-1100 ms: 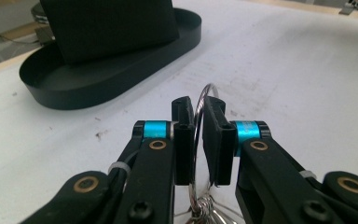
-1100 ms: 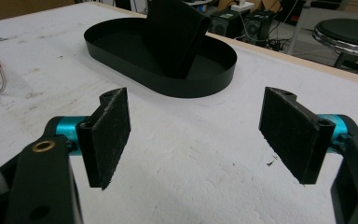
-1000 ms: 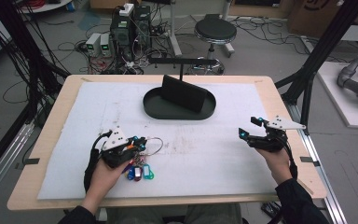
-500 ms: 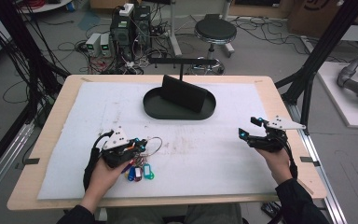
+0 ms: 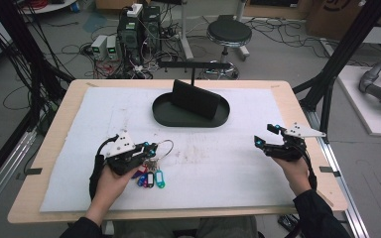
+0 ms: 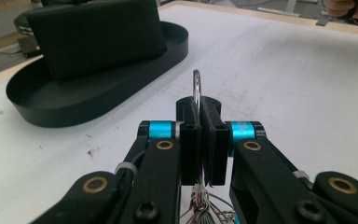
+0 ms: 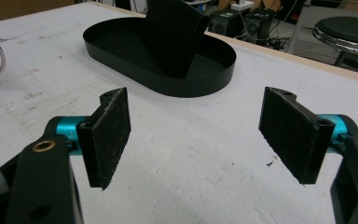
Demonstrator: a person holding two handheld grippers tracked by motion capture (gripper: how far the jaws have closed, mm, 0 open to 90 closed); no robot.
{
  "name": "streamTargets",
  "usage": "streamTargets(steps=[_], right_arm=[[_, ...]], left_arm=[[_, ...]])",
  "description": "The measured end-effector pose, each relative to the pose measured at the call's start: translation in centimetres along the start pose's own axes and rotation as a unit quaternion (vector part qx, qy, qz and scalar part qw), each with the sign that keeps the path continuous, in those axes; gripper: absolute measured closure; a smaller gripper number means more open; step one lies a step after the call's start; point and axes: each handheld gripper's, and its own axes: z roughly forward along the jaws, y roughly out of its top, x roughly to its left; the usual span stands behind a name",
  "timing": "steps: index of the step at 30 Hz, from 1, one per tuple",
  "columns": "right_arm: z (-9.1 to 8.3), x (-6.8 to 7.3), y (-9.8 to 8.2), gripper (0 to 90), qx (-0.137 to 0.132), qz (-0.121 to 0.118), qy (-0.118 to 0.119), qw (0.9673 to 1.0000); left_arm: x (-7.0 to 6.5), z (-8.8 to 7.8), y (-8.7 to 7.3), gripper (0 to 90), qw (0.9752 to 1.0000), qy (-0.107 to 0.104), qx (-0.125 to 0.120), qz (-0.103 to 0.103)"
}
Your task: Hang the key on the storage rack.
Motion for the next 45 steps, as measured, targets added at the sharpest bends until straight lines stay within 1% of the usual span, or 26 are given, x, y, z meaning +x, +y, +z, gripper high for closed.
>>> streamTargets(steps=[5, 9, 13, 22, 29, 32, 39, 40, 45], right_arm=[[0.0, -0.1, 0.0, 25.3, 0.0, -0.002, -0.002, 1.0], [0.0, -0.2, 0.0, 25.3, 0.001, -0.001, -0.003, 1.0], [0.0, -0.3, -0.1, 25.3, 0.001, 0.002, -0.003, 1.0], [0.0, -0.3, -0.1, 25.3, 0.001, 0.003, -0.004, 1.0], [0.0, -0.5, -0.1, 25.2, 0.001, 0.003, -0.005, 1.0], [0.0, -0.5, -0.1, 25.3, 0.0, 0.002, -0.006, 1.0], [0.0, -0.6, -0.1, 25.2, 0.0, 0.004, -0.007, 1.0], [0.0, -0.6, -0.1, 25.3, 0.0, 0.005, -0.007, 1.0], [0.1, -0.7, -0.1, 25.3, 0.0, 0.005, -0.009, 0.9999]], left_arm=[[-0.1, -0.2, 0.8, 86.3, 0.9999, 0.004, -0.011, 0.007], [-0.1, -0.4, 1.5, 86.3, 0.9997, 0.007, -0.022, 0.009], [-0.1, -0.8, 2.2, 86.3, 0.9994, 0.009, -0.03, 0.017], [0.0, -1.1, 3.6, 86.3, 0.9984, 0.016, -0.05, 0.021], [0.3, -0.7, 4.8, 86.3, 0.9974, 0.016, -0.066, 0.024], [0.6, -0.3, 5.4, 86.3, 0.9971, 0.018, -0.068, 0.029], [1.3, 0.7, 6.8, 86.3, 0.9962, 0.021, -0.079, 0.03], [1.4, 0.8, 7.0, 86.3, 0.9961, 0.021, -0.078, 0.033], [1.8, 1.2, 7.9, 86.3, 0.9957, 0.026, -0.081, 0.035]])
